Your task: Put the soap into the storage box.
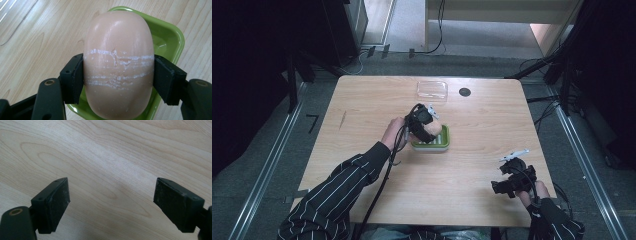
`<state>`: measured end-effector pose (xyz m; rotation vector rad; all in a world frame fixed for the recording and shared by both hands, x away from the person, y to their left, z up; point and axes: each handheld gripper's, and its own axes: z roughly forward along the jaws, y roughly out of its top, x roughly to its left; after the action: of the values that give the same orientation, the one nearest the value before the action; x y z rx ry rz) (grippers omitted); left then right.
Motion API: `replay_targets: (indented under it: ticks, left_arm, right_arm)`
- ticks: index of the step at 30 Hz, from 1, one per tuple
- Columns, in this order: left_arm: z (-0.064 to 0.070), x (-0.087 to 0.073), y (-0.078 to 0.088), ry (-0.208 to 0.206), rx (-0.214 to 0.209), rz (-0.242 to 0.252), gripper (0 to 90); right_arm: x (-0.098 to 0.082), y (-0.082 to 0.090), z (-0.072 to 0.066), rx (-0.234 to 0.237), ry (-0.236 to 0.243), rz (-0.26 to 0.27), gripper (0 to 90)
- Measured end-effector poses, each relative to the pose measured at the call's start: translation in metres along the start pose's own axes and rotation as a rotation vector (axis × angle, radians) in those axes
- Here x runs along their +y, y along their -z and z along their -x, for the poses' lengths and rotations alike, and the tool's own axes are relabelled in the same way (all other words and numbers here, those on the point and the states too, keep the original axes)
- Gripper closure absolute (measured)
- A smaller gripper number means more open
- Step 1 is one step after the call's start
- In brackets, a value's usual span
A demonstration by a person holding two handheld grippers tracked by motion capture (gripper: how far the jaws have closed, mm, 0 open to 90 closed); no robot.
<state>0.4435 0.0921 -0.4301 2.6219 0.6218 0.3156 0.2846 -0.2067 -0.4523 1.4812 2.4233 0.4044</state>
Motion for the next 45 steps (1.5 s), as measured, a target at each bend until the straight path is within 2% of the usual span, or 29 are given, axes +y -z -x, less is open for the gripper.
replay_targets:
  ticks: [17,32,36,45]
  left_arm:
    - [0.001,-0.003,-0.009,-0.027,0.000,-0.014,33.3]
    - [0.001,-0.003,-0.016,-0.040,-0.022,-0.021,33.1]
    - [0.000,-0.004,-0.017,-0.028,-0.024,-0.026,33.1]
    - [-0.001,-0.005,-0.019,-0.031,-0.031,-0.025,32.9]
  right_arm:
    - [0.000,0.000,0.000,0.004,-0.001,0.001,14.2]
    - [0.000,0.000,-0.001,0.005,-0.003,-0.001,14.2]
    - [0.000,0.000,0.000,0.005,0.002,-0.002,14.2]
    - [0.000,0.000,0.000,0.004,0.003,-0.002,14.2]
